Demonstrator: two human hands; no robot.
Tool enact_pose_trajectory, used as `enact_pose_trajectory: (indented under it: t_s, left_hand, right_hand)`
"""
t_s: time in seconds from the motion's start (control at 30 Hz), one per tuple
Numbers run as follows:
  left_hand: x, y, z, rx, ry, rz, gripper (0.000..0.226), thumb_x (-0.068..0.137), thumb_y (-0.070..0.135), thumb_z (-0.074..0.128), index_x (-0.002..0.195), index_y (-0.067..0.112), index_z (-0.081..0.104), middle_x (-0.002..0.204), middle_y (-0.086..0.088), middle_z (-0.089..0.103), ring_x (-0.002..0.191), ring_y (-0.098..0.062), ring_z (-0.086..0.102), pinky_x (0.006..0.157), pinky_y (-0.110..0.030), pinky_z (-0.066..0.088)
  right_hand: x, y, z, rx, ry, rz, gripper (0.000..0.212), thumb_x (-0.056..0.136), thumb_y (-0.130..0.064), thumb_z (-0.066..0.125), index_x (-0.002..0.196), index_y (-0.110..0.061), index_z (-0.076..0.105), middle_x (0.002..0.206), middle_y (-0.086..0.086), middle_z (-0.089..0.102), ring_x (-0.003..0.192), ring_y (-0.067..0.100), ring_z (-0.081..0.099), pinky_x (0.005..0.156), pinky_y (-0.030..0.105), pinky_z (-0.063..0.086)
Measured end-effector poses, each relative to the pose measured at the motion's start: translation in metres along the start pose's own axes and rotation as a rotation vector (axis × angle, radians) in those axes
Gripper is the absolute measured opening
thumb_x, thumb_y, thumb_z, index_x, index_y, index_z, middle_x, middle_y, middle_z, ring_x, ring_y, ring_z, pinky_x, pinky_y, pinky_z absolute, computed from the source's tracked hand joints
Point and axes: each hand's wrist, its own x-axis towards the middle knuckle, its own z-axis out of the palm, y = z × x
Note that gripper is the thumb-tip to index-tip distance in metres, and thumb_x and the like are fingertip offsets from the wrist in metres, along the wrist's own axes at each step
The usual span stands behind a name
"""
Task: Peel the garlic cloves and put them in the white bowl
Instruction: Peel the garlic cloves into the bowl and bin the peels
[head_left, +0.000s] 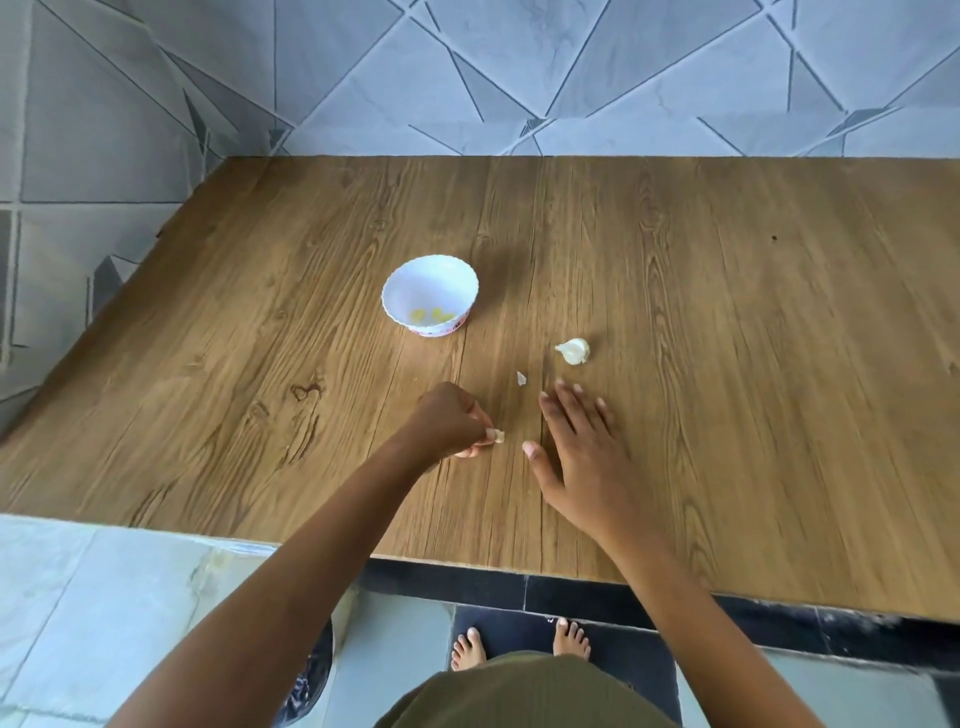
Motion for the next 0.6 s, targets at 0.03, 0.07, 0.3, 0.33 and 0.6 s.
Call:
enact_pose_trajectory:
  t_s: [0.03, 0.07, 0.3, 0.33, 0.6]
  left_hand:
    - [-0.001, -0.002, -0.001, -0.027, -0.01, 0.008, 0.01, 0.082, -0.001, 0.065, 0.072, 0.001, 0.065, 0.06, -0.007, 0.062, 0.055, -0.011, 0.058, 0.049, -0.015, 0.048]
    - [-0.002, -0.004, -0.003, -0.061, -0.02, 0.019, 0.009, 0.082, -0.001, 0.066, 0.073, 0.001, 0.065, 0.062, -0.008, 0.063, 0.056, -0.011, 0.06, 0.05, -0.014, 0.049]
    - [-0.016, -0.026, -0.007, -0.46, -0.093, 0.135, 0.01, 0.081, 0.008, 0.069, 0.09, 0.005, 0.07, 0.073, -0.004, 0.069, 0.069, -0.009, 0.064, 0.069, -0.018, 0.055]
    - [-0.018, -0.027, -0.005, -0.499, -0.104, 0.156, 0.012, 0.079, 0.011, 0.069, 0.091, 0.006, 0.07, 0.073, -0.003, 0.069, 0.07, -0.009, 0.065, 0.069, -0.018, 0.055]
    - [-0.015, -0.017, -0.007, -0.453, -0.099, 0.187, 0.013, 0.078, 0.017, 0.073, 0.084, 0.006, 0.07, 0.071, -0.002, 0.07, 0.069, -0.008, 0.067, 0.062, -0.017, 0.053]
  right_hand:
    - [0.0, 0.0, 0.001, 0.009, 0.004, -0.002, 0.061, 0.098, -0.048, 0.024, 0.15, -0.017, 0.015, 0.158, 0.004, 0.004, 0.146, 0.016, -0.005, 0.118, 0.035, -0.007]
    - [0.0, 0.0, 0.002, 0.025, 0.011, -0.008, 0.061, 0.098, -0.047, 0.026, 0.15, -0.016, 0.017, 0.158, 0.004, 0.006, 0.146, 0.016, -0.004, 0.119, 0.035, -0.006]
    - [-0.002, -0.006, -0.009, 0.662, 0.159, -0.017, 0.034, 0.09, -0.021, 0.061, 0.122, -0.009, 0.06, 0.116, 0.003, 0.064, 0.105, 0.013, 0.06, 0.09, 0.025, 0.049]
    - [-0.001, -0.01, -0.012, 0.796, 0.108, 0.031, 0.031, 0.09, -0.019, 0.061, 0.119, -0.009, 0.062, 0.109, 0.001, 0.067, 0.096, 0.009, 0.063, 0.082, 0.022, 0.051]
    - [0.014, -0.02, -0.02, 1.333, -0.079, 0.2, 0.006, 0.086, -0.008, 0.064, 0.083, -0.01, 0.069, 0.07, -0.001, 0.067, 0.063, 0.004, 0.061, 0.06, 0.015, 0.05]
